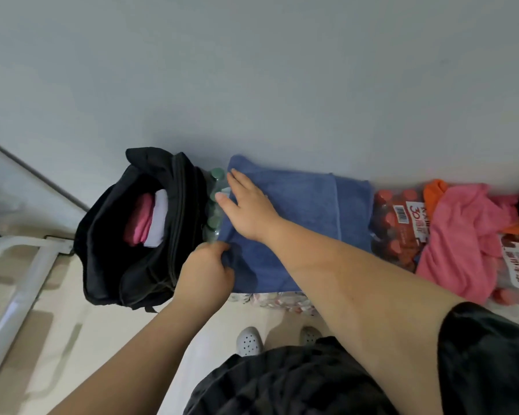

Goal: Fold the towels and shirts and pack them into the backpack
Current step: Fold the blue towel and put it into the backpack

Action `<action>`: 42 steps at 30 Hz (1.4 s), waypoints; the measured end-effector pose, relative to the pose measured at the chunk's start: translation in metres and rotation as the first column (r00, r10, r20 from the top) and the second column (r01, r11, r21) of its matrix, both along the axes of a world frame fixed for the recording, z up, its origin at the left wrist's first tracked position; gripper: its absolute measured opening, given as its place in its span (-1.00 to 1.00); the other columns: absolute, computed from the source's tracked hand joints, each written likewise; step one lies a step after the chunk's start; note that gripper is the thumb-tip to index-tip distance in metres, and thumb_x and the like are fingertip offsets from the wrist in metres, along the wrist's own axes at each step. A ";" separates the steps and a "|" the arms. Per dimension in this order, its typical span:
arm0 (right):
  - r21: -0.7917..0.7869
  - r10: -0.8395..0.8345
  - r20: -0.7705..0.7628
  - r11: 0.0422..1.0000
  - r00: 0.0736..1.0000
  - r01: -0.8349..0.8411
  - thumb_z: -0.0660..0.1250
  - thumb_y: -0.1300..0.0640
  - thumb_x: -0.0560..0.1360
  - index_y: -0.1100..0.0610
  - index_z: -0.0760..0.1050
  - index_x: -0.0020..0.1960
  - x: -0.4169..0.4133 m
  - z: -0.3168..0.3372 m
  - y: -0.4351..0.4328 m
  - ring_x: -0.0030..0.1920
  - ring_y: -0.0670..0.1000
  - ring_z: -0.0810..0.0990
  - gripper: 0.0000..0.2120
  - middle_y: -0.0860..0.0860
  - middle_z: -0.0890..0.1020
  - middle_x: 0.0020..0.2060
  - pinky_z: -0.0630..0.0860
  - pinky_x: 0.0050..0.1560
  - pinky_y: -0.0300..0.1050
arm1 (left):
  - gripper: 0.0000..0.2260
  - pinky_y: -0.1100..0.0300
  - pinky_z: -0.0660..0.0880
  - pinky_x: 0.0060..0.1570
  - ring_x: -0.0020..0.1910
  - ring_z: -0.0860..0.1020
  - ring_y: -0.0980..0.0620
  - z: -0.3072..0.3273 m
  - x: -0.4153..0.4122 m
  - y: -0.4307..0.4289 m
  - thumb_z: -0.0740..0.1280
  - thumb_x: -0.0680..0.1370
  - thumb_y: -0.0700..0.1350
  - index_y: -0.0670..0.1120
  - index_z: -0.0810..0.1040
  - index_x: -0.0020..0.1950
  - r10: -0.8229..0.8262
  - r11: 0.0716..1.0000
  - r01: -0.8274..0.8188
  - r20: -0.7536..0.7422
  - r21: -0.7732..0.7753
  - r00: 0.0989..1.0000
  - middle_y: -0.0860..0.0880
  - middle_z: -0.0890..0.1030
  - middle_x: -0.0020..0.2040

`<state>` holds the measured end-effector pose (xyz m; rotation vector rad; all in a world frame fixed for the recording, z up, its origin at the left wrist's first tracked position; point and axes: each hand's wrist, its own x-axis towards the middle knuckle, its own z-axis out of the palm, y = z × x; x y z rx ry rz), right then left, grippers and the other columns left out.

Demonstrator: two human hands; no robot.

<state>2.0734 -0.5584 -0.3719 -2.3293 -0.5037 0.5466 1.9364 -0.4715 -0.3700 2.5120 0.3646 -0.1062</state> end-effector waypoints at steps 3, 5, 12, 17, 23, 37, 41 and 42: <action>0.064 0.061 -0.053 0.996 0.997 -0.058 0.01 -0.26 0.65 -0.04 0.06 0.63 -0.001 -0.002 0.007 0.61 -0.08 -0.05 -0.38 -0.20 -0.03 0.62 -0.05 0.58 0.23 | -0.70 0.06 0.46 -0.20 -0.14 0.58 -0.17 0.000 -0.001 0.009 0.23 0.49 -0.29 -0.12 0.51 0.21 -0.049 0.975 0.083 -0.165 0.206 0.985 -0.08 0.48 -0.03; 0.069 0.097 -0.061 0.993 0.993 -0.093 0.01 -0.25 0.65 -0.05 0.06 0.63 -0.002 -0.001 0.003 0.61 -0.08 -0.06 -0.39 -0.17 -0.03 0.62 -0.06 0.59 0.17 | -0.64 0.08 0.40 -0.29 -0.21 0.56 -0.12 0.001 -0.001 0.010 0.25 0.52 -0.23 -0.09 0.40 0.32 -0.097 0.929 0.176 -0.246 0.326 0.964 -0.03 0.46 -0.10; -0.052 -0.074 0.166 0.995 0.983 0.083 0.11 -0.18 0.66 0.03 0.24 0.58 0.006 -0.005 -0.081 0.58 0.06 0.12 -0.45 0.00 0.20 0.59 0.08 0.57 0.02 | -0.73 0.10 0.34 -0.35 -0.32 0.43 -0.10 0.013 0.029 -0.015 0.25 0.49 -0.25 -0.01 0.33 0.14 -0.206 0.843 0.310 -0.269 0.440 0.941 0.05 0.37 -0.32; -0.204 -0.220 0.254 0.940 0.942 0.275 0.18 -0.18 0.63 0.09 0.39 0.49 0.021 -0.016 -0.166 0.44 0.20 0.30 -0.47 0.11 0.38 0.45 0.24 0.47 0.06 | -0.82 0.08 0.34 -0.22 -0.05 0.57 -0.15 0.012 0.054 -0.068 0.26 0.59 0.05 0.01 0.30 -0.06 -0.306 0.883 0.366 -0.229 0.294 0.924 -0.04 0.59 -0.03; -0.262 -0.053 0.184 0.960 0.982 0.101 0.26 -0.18 0.59 -0.03 0.46 0.42 0.034 -0.020 -0.208 0.41 0.14 0.31 -0.55 0.00 0.44 0.40 0.28 0.43 0.09 | -0.66 0.12 0.36 -0.28 -0.14 0.58 -0.10 0.004 0.065 -0.134 0.28 0.55 0.22 -0.01 0.39 -0.24 -0.324 0.897 0.378 -0.240 0.229 0.915 -0.01 0.58 -0.20; -0.297 0.256 0.131 0.932 0.958 -0.208 0.17 -0.28 0.59 -0.09 0.30 0.54 0.059 -0.016 -0.210 0.38 0.15 0.28 -0.43 -0.11 0.32 0.45 0.29 0.38 0.10 | -0.68 0.14 0.25 -0.43 -0.43 0.37 0.02 -0.001 0.054 -0.186 0.34 0.50 0.03 -0.03 0.31 -0.38 0.050 0.945 0.050 -0.292 0.324 0.955 0.03 0.40 -0.42; -0.297 0.315 0.120 0.916 0.942 -0.268 0.15 -0.24 0.62 -0.04 0.24 0.57 0.062 -0.019 -0.217 0.42 0.16 0.24 -0.42 -0.12 0.25 0.52 0.27 0.38 0.10 | -0.79 0.16 0.20 -0.44 -0.34 0.38 -0.01 -0.001 0.044 -0.193 0.30 0.41 -0.13 -0.02 0.28 -0.34 0.084 0.949 0.010 -0.282 0.315 0.956 0.04 0.38 -0.31; -0.291 0.322 0.112 0.915 0.940 -0.279 0.14 -0.24 0.62 -0.03 0.23 0.57 0.062 -0.020 -0.219 0.43 0.16 0.23 -0.42 -0.12 0.24 0.52 0.27 0.38 0.10 | -0.79 0.15 0.19 -0.42 -0.32 0.37 -0.01 -0.002 0.043 -0.194 0.28 0.41 -0.15 -0.02 0.26 -0.33 0.088 0.944 0.010 -0.282 0.329 0.955 0.05 0.35 -0.31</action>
